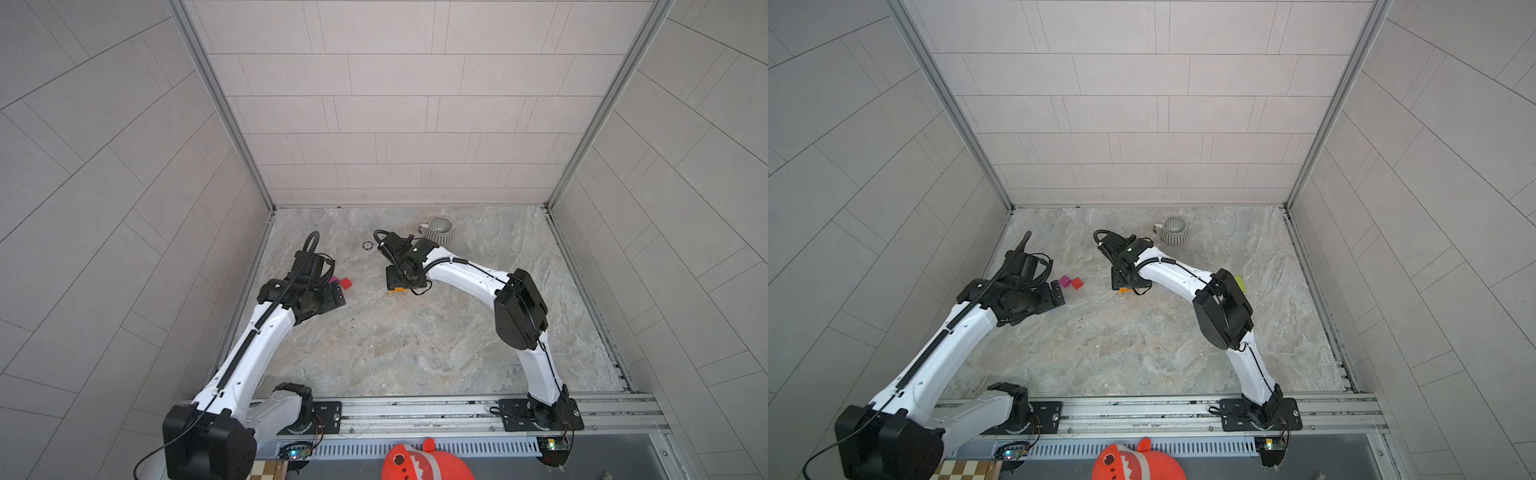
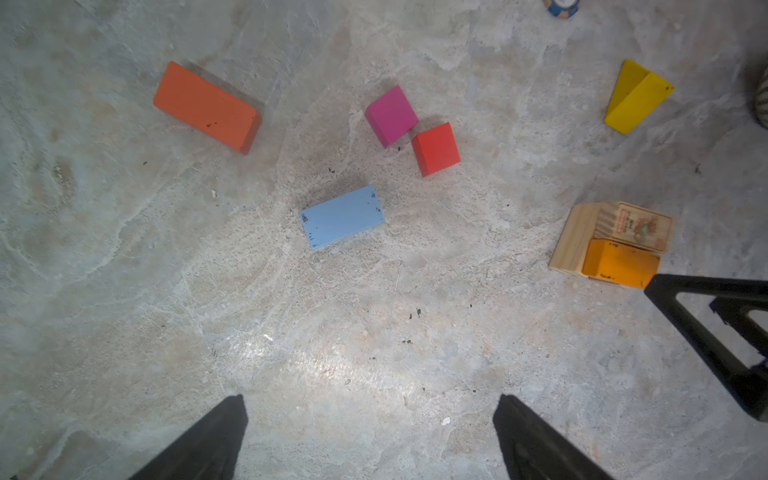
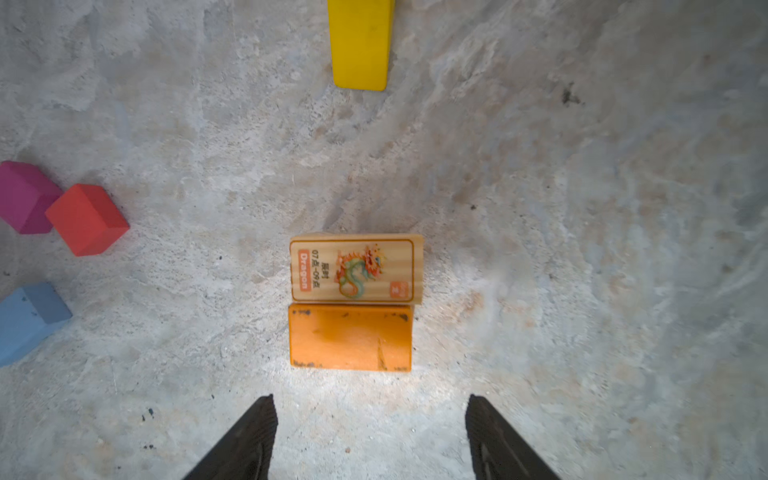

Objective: Build the wood block tower
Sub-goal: 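Raise right gripper away from the stack while left arm draws back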

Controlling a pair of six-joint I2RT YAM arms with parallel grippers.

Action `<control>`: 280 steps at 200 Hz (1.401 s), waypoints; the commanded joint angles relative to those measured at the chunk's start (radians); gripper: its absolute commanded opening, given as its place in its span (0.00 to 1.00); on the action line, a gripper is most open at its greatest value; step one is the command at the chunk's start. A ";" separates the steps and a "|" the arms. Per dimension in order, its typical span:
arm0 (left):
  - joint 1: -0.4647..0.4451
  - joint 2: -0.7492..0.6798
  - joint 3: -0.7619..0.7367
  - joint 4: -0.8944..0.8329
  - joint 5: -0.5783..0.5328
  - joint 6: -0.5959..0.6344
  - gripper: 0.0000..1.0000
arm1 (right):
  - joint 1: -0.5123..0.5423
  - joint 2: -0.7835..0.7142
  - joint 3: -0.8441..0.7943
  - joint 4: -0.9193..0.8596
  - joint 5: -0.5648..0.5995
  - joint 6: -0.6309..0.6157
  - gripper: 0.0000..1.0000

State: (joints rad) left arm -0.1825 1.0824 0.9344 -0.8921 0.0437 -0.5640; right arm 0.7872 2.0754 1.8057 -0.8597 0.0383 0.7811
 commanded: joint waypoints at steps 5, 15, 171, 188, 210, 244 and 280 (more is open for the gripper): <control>0.006 0.021 -0.004 0.001 -0.024 0.027 0.99 | 0.004 -0.135 -0.087 0.054 0.008 -0.055 0.74; 0.006 0.037 0.003 -0.001 -0.023 0.029 0.98 | 0.004 -0.177 -0.134 0.077 0.001 -0.074 0.74; 0.111 0.431 0.236 -0.072 -0.126 0.028 0.41 | -0.160 -0.918 -0.953 0.471 -0.176 -0.247 0.73; 0.125 0.492 0.271 -0.072 -0.137 0.040 0.25 | -0.197 -0.966 -0.987 0.484 -0.202 -0.248 0.71; 0.133 0.561 0.302 -0.052 -0.130 0.052 0.08 | -0.226 -0.982 -1.024 0.522 -0.250 -0.249 0.70; 0.134 0.653 0.323 -0.021 -0.136 0.087 0.02 | -0.275 -0.940 -1.047 0.555 -0.354 -0.247 0.81; 0.137 0.722 0.306 0.021 -0.164 0.098 0.00 | -0.295 -0.967 -1.090 0.613 -0.425 -0.248 0.93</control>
State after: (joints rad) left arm -0.0517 1.7702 1.2362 -0.8860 -0.0845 -0.4881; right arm 0.4980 1.1347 0.7399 -0.3050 -0.3141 0.5385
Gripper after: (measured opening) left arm 0.059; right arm 0.893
